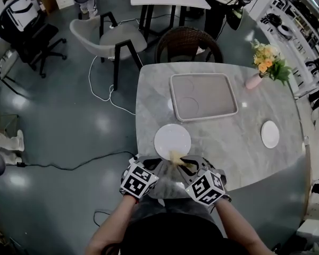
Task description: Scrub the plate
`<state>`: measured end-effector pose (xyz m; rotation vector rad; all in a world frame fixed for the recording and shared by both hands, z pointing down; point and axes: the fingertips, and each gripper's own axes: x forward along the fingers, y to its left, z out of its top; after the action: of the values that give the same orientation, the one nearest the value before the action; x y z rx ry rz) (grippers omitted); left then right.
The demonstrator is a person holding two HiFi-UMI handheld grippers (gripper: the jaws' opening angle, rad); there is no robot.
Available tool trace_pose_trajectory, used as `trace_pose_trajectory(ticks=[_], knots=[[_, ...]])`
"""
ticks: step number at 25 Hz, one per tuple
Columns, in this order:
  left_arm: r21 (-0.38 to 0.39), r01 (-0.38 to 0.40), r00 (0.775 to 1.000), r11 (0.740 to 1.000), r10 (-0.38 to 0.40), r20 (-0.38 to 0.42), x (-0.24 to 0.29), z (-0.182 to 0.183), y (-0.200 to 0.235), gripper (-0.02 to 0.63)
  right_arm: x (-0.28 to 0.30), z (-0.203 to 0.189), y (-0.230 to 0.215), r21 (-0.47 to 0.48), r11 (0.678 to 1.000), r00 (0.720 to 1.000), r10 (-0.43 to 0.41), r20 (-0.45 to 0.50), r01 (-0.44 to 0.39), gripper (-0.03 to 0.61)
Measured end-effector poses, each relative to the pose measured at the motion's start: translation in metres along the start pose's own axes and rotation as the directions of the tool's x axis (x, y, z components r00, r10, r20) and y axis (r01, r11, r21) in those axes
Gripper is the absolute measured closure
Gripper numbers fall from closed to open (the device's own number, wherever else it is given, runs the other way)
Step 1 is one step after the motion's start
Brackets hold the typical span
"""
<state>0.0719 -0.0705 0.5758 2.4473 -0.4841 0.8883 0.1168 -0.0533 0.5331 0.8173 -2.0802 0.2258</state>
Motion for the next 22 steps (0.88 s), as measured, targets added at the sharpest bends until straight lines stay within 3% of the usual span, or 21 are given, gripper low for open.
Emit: trace_pose_trajectory(ticks=[3,6,9,12,18,22], knots=[[-0.039,-0.034,0.994,0.999,0.037,0.102,-0.008,0.018,0.002,0.6,-0.011,0.013,-0.008,0.189,0.982,0.987,-0.015,0.162,-0.016,0.503],[-0.085,-0.059,0.975,0.995,0.076,0.207,-0.019,0.038,0.004,0.599,-0.02,0.018,-0.015,0.355,0.933,0.96,-0.04,0.279,-0.064,0.503],[-0.067,-0.091,0.956,0.994,0.106,0.273,-0.029,0.054,0.002,0.6,-0.026,0.021,-0.02,0.454,0.884,0.933,-0.063,0.355,-0.113,0.503],[-0.039,-0.135,0.939,0.99,0.141,0.315,-0.038,0.066,0.001,0.6,-0.031,0.028,-0.022,0.48,0.865,0.909,-0.073,0.411,-0.148,0.503],[-0.016,-0.185,0.906,0.983,0.177,0.384,-0.049,0.091,0.002,0.6,-0.039,0.042,-0.035,0.456,0.875,0.877,-0.082,0.474,-0.165,0.503],[-0.013,-0.183,0.901,0.983,0.173,0.399,-0.054,0.099,0.001,0.6,-0.045,0.049,-0.042,0.478,0.858,0.857,-0.095,0.506,-0.188,0.503]])
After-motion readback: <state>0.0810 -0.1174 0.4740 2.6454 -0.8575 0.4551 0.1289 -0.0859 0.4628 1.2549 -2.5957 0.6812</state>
